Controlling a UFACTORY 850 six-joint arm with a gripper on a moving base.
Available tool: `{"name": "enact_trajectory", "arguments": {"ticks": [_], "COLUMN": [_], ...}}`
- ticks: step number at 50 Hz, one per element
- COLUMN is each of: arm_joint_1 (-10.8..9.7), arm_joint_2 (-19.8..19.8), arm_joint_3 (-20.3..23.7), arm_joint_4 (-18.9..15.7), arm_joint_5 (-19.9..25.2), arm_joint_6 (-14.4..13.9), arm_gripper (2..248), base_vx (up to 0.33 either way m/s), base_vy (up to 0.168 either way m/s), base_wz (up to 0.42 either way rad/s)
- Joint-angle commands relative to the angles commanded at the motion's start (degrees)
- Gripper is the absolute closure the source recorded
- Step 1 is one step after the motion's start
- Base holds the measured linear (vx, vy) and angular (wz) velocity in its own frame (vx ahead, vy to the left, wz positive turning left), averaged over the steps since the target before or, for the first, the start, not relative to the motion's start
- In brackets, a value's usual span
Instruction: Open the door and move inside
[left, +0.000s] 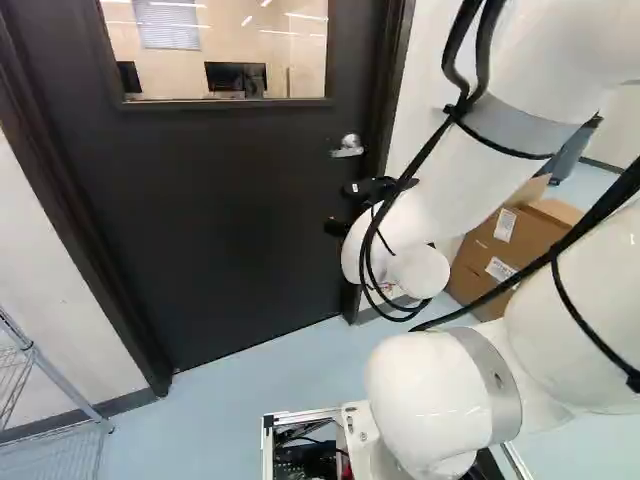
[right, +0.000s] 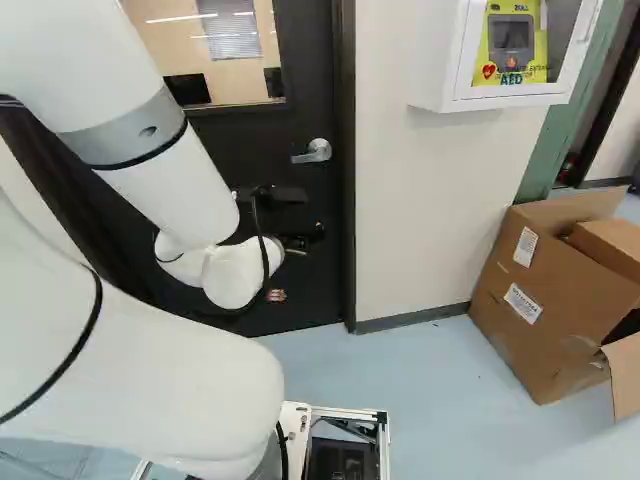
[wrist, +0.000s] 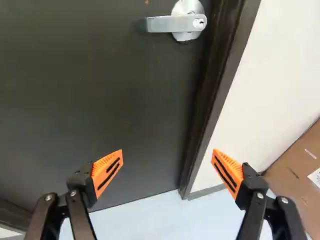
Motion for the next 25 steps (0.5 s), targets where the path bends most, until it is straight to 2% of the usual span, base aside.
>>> {"name": "enact_trajectory", "arguments": {"ticks": [13,25], "arm_joint_1": [0.00,0.00], "arm_joint_2": [0.00,0.00], "arm_joint_3": [0.00,0.00], "arm_joint_4": [0.00,0.00], "arm_joint_5": [0.00,0.00], "arm_joint_6": [0.00,0.00], "arm_gripper": [3,3], "base_vx": [0.018,-0.002], "base_vy": [0.087,0.002], "base_wz": [-0.010,0.000]}}
